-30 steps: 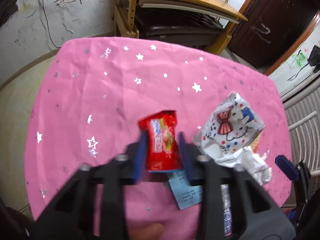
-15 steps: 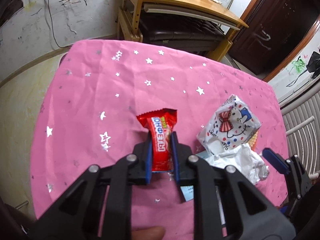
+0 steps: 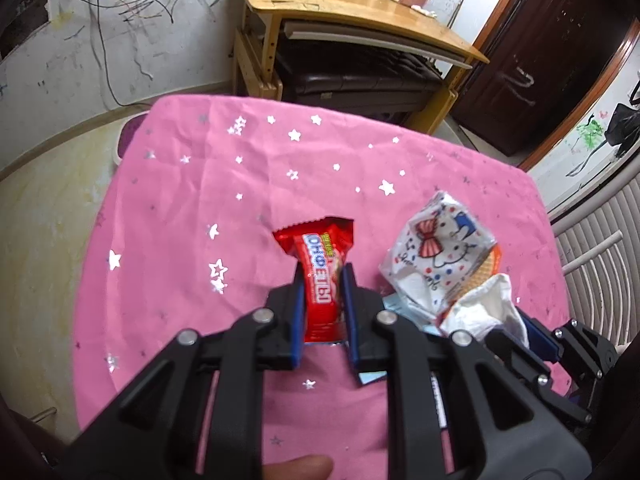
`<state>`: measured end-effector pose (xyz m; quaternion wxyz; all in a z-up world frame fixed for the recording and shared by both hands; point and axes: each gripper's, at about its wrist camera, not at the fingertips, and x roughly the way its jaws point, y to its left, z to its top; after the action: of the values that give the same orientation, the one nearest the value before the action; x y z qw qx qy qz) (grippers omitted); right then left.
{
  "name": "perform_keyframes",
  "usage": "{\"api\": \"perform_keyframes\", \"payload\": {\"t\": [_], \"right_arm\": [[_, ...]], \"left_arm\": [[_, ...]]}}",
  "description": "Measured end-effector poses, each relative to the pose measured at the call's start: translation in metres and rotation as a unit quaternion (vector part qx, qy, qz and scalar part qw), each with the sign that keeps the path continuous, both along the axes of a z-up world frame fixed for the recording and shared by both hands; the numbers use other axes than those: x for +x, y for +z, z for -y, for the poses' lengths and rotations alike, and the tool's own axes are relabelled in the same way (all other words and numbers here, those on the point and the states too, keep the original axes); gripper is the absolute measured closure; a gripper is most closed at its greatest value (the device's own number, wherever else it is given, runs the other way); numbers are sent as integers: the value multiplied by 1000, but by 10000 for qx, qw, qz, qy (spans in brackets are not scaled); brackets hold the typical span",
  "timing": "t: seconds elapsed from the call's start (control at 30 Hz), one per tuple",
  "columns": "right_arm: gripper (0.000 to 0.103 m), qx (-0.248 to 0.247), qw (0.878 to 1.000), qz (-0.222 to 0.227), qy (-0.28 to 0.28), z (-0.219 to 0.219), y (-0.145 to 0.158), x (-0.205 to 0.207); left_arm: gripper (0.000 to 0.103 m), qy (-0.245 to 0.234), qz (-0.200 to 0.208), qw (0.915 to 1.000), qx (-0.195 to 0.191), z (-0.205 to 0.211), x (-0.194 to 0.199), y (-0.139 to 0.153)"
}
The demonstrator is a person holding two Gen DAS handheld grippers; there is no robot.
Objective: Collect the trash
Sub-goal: 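Grasp the red candy wrapper with the left tool while the right tool grasps the white tissue, then carry both items to the yellow bin and open both tools to drop them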
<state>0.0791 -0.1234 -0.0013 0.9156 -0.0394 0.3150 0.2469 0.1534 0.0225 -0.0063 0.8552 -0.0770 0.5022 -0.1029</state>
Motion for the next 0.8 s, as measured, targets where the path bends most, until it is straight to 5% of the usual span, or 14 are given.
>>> {"api": "perform_keyframes", "payload": {"t": [0.37, 0.8], "right_arm": [[94, 590, 9980, 183, -95, 38, 27, -14], [94, 1126, 9891, 305, -899, 138, 21, -48]], "left_arm": [[88, -100, 291, 9995, -15, 14, -14, 30], [88, -773, 433, 9961, 50, 87, -26, 50]]}}
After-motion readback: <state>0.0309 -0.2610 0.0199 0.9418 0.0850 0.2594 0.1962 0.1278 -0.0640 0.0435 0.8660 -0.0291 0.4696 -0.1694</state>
